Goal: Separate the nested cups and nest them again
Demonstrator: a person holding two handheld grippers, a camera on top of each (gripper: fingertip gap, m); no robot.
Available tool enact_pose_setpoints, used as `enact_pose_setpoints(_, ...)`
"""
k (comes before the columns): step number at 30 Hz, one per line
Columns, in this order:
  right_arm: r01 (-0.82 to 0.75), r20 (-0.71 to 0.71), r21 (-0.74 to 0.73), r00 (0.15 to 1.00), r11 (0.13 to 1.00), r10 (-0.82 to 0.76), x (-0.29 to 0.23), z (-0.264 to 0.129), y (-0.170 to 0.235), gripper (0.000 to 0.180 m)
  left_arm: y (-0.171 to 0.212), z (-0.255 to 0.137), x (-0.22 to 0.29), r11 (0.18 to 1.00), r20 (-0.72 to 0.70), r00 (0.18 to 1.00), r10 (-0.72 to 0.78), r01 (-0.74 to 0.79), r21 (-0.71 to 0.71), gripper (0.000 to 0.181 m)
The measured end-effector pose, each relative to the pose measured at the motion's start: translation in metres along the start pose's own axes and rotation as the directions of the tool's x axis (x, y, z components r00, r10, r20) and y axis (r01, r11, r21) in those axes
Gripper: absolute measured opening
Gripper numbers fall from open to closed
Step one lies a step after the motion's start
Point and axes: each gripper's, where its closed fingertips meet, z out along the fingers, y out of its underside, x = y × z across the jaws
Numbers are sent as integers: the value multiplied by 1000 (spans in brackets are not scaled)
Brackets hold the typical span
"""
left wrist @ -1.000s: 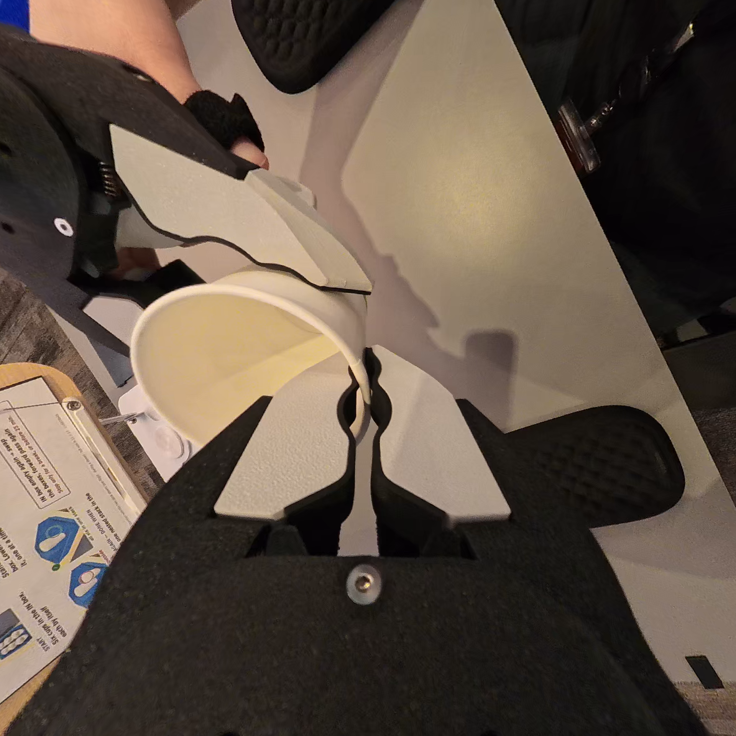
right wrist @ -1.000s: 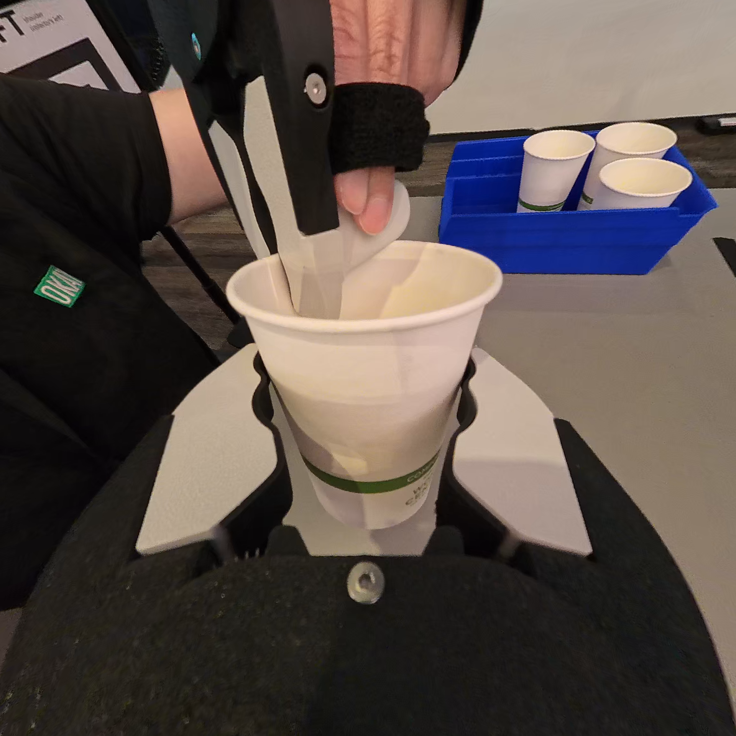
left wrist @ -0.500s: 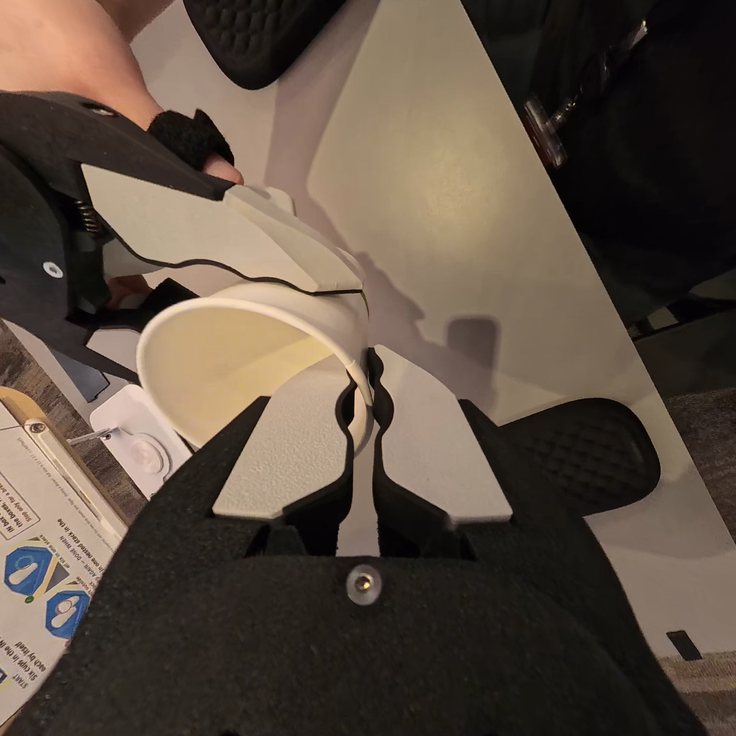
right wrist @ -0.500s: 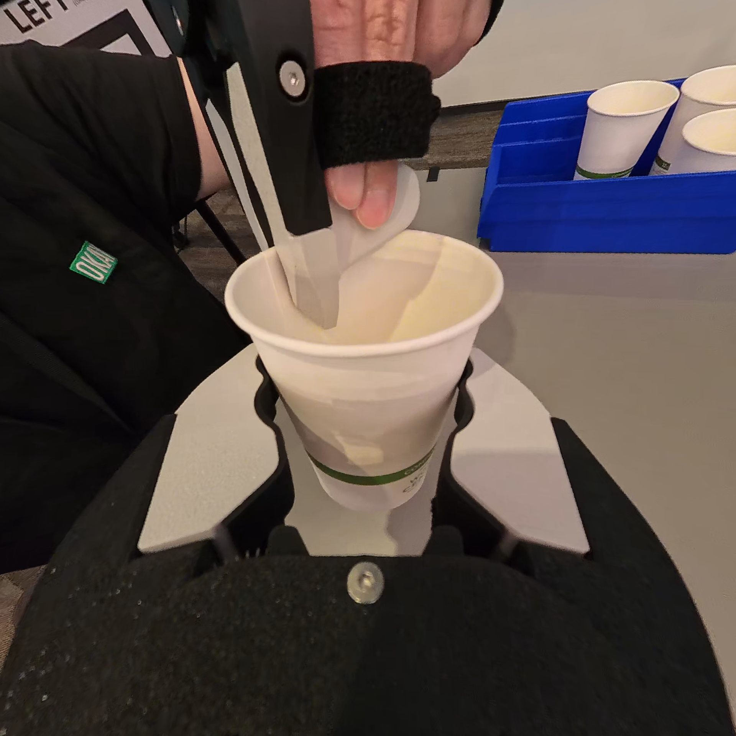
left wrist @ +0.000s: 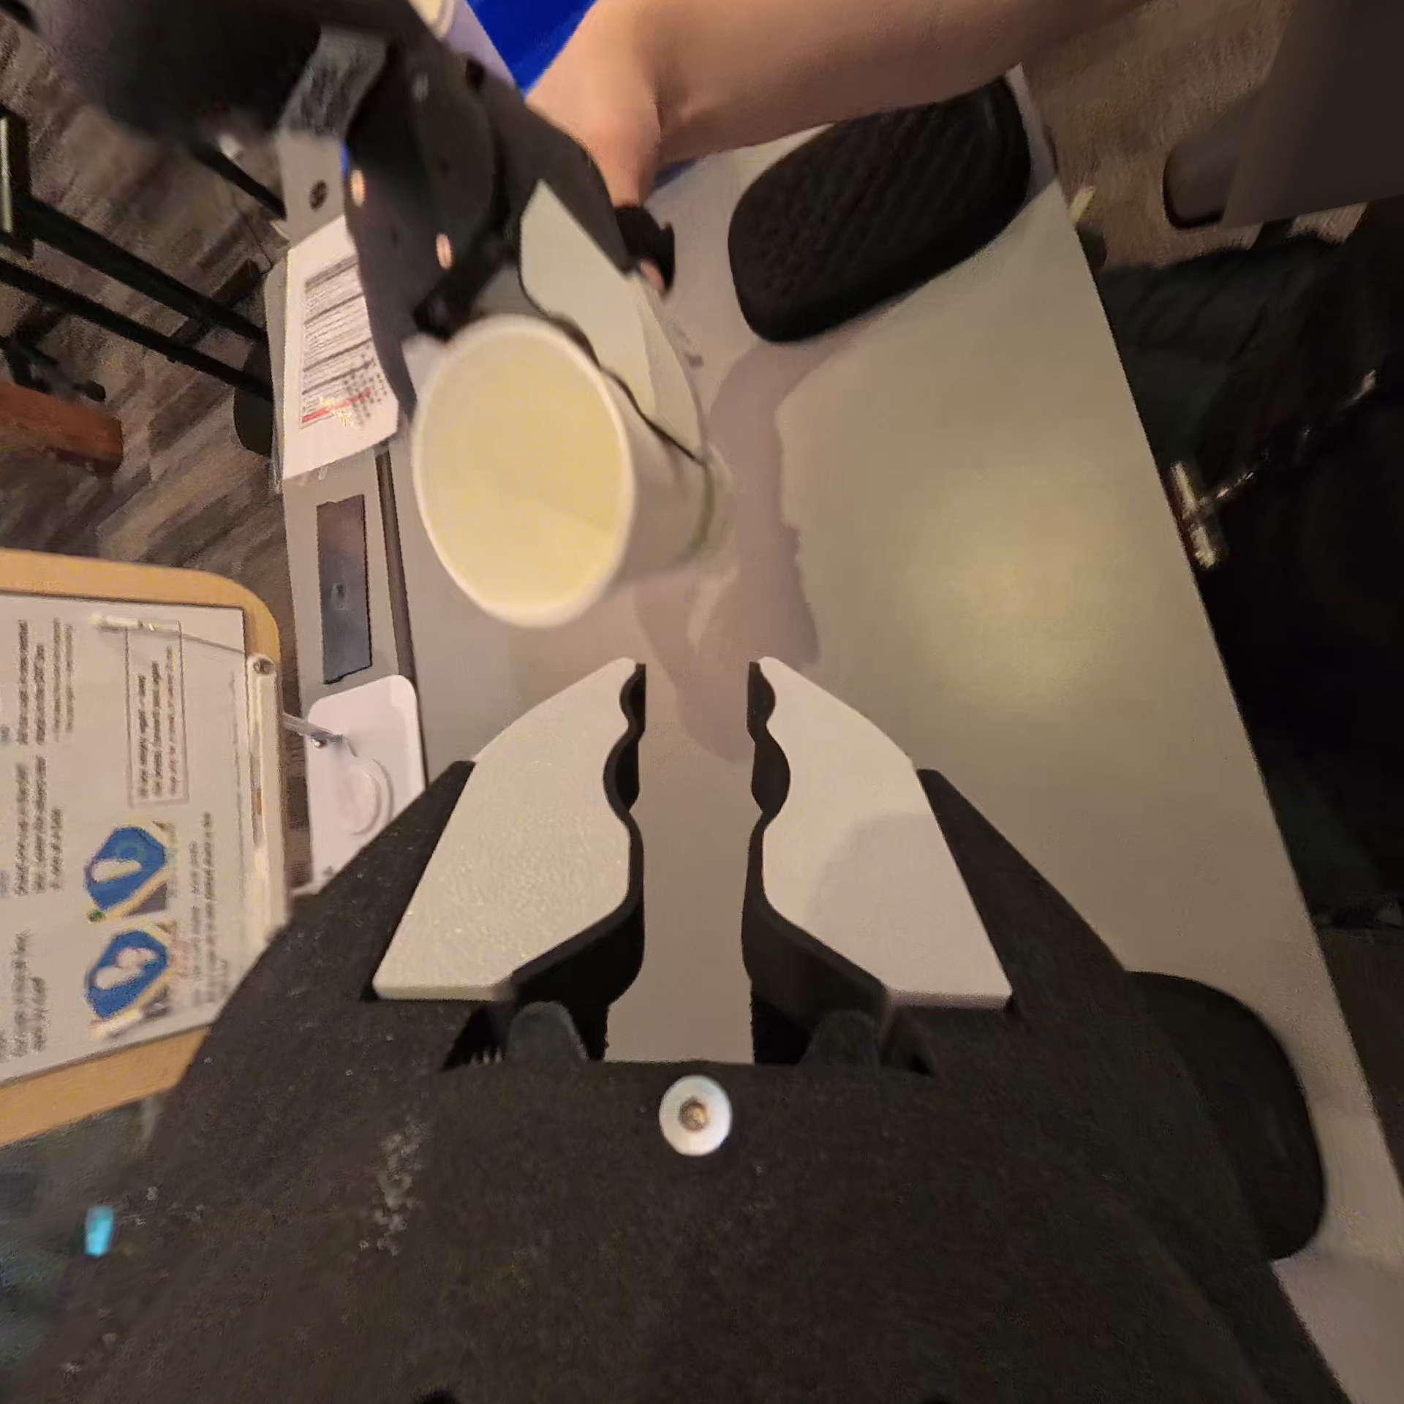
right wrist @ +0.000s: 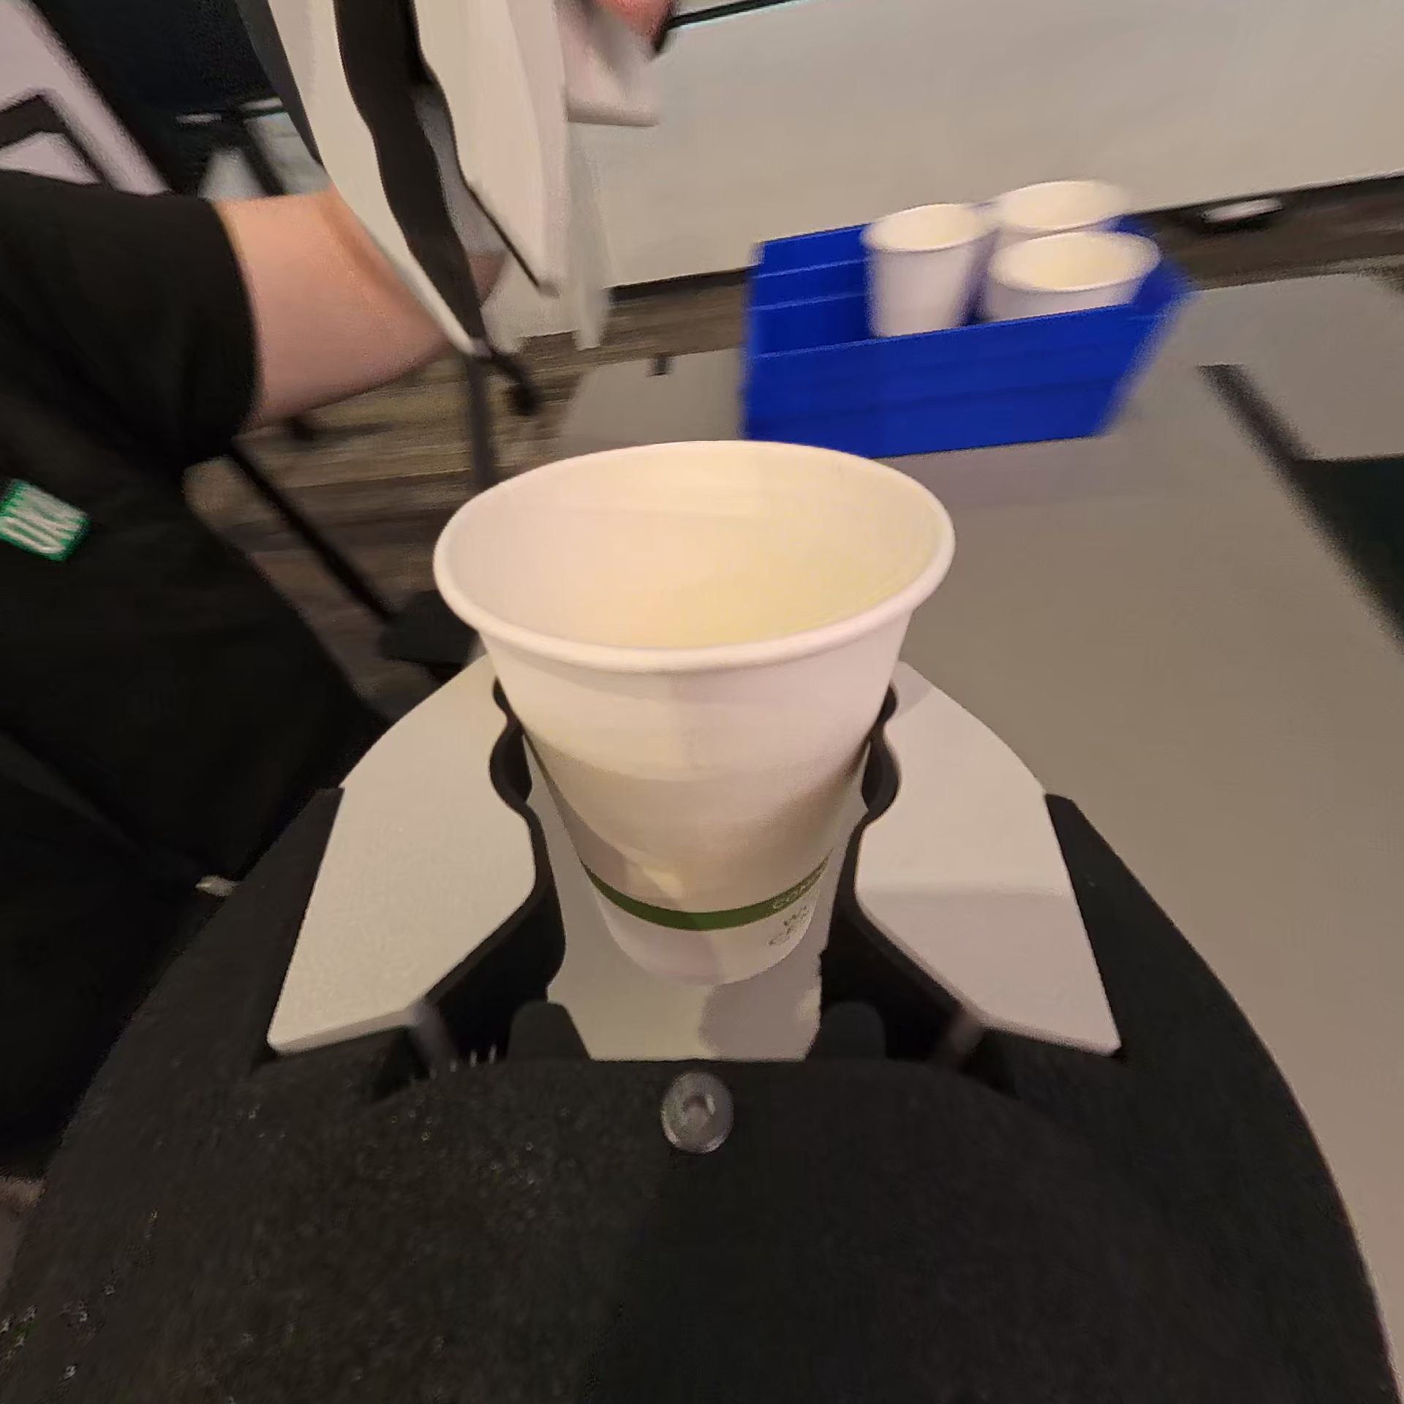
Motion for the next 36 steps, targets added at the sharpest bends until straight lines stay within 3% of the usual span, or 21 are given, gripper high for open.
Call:
enact_pose_setpoints(3,32,-237,81,971,996,-12,24,-71,-8,87,14,-18,4,993,44,995,-87,83,80,24)
enact_pose_setpoints(5,86,-515,130,857,988,-7,54,-149,-12,87,27,-27,4,983,100,984,-150,137,124,24)
enact_pose_setpoints(7,135,-792,156,609,979,42,86,-251,-4,87,41,-35,2,967,169,960,-221,193,169,24)
enact_pose_setpoints(9,145,-944,177,304,973,126,103,-357,24,87,53,-41,0,948,226,930,-289,245,204,24)
enact_pose_setpoints(11,117,-968,232,128,966,217,106,-427,62,87,62,-43,1,932,250,909,-334,279,230,24)
enact_pose_setpoints(13,97,-954,300,42,949,298,106,-464,98,87,66,-44,3,927,266,898,-349,291,236,24)
enact_pose_setpoints(16,67,-927,374,18,925,374,111,-477,135,87,66,-44,5,930,275,897,-347,291,224,23)
enact_pose_setpoints(22,24,-933,359,-36,933,359,123,-472,172,88,60,-43,10,946,281,907,-313,271,180,23)
enact_pose_setpoints(36,-122,-944,330,-66,936,324,126,-456,214,91,57,-36,21,959,276,920,-279,255,121,23)
